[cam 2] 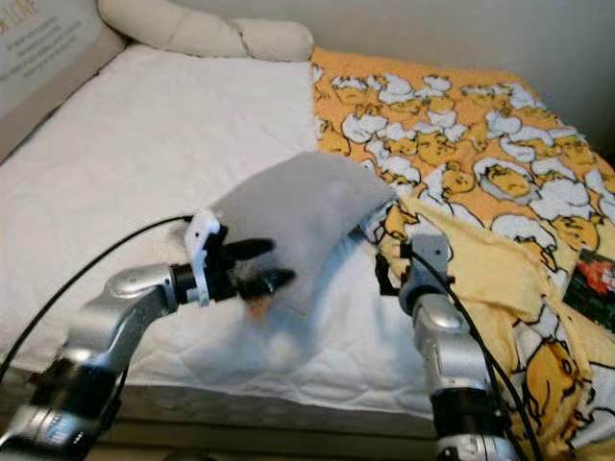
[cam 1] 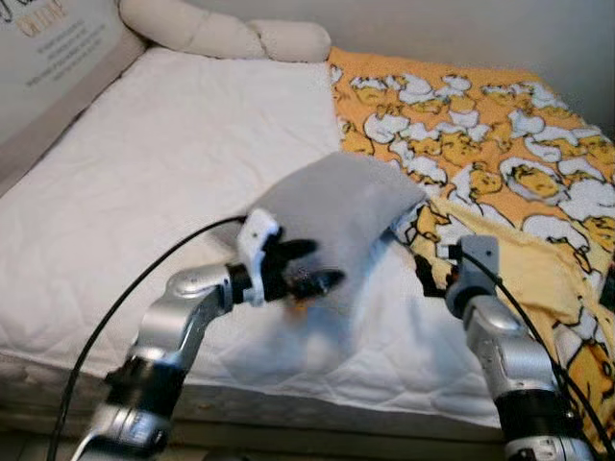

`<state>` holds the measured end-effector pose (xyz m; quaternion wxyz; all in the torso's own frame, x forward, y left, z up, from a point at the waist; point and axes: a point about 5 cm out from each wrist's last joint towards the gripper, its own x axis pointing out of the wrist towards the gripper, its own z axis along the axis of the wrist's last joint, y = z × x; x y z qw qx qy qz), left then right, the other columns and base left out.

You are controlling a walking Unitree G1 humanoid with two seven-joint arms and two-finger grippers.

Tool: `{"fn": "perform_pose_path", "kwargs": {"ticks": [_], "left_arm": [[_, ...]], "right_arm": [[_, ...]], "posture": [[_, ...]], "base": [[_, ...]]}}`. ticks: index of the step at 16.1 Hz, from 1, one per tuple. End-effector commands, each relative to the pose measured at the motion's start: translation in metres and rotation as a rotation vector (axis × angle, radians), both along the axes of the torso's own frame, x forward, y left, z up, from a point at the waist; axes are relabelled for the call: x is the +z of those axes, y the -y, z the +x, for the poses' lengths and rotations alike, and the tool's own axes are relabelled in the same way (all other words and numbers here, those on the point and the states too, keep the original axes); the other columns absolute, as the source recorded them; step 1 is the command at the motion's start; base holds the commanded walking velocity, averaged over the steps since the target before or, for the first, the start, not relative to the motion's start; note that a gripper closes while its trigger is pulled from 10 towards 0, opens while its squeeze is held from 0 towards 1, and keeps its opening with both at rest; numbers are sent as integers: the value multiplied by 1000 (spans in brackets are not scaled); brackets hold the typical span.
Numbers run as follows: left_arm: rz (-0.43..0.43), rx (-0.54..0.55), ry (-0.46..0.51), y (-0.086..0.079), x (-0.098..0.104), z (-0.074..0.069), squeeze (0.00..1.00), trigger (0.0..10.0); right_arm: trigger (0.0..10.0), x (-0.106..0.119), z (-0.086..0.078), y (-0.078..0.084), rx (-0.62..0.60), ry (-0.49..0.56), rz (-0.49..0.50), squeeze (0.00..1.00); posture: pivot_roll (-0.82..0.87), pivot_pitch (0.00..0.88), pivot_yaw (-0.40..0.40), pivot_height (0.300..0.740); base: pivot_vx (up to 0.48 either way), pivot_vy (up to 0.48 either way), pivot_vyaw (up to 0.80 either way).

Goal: Clean up the room

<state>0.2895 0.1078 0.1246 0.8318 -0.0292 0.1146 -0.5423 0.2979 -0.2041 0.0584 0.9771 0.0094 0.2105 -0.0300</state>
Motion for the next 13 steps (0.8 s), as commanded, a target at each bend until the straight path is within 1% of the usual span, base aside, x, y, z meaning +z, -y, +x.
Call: {"fn": "perform_pose_path", "kwargs": {"ticks": [1,2,3,4,5,6,7,8,9,10,11,12,13], "left_arm": [[78,-35,11,-5,-2,-6,0,10000],[93,-34,12,-7,-2,-7,0,10000],[133,-11,21,-17,-1,-7,0,10000],[169,90,48,-37,9,0,0,10000],[170,117,54,-40,11,2,0,10000],[201,262,87,-52,13,17,0,10000],[221,374,105,-61,13,27,0,10000],[224,397,107,-62,13,29,0,10000],[269,445,119,-66,9,30,0,10000],[346,463,137,-69,0,26,0,10000],[376,465,147,-71,-4,21,0,10000],[376,465,149,-72,-5,19,0,10000],[343,489,156,-75,0,15,0,10000]], "right_arm": [[10000,1,1,10,-36,-17,-4,0],[10000,1,1,10,-37,-16,-1,0],[10000,2,3,9,-34,-9,13,0],[10000,6,8,4,-8,8,59,0],[10000,7,9,3,0,12,70,0],[10000,9,12,-5,29,30,150,0],[10000,13,15,-15,68,47,259,329],[10000,14,16,-17,78,49,286,329],[10000,14,19,-24,94,37,371,1000],[10000,12,24,-37,123,4,504,1000],[10000,9,28,-51,152,-37,611,1000],[10000,8,29,-56,163,-54,642,1000],[10000,3,33,-69,190,-102,698,1000]], "posture": [[23,0,-99,740],[22,0,-95,740],[22,0,-95,740],[20,0,-90,740],[20,0,-90,740],[18,0,-86,740],[15,0,-81,740],[15,0,-78,740],[15,0,-76,740],[17,0,-67,740],[22,0,-62,740],[22,0,-62,740],[26,0,-59,740]], "base": [[0,0,0],[0,0,0],[0,0,0],[0,0,0],[0,0,0],[0,0,0],[0,0,0],[0,0,0],[0,0,0],[0,0,0],[0,0,0],[0,0,0],[0,0,0]]}}
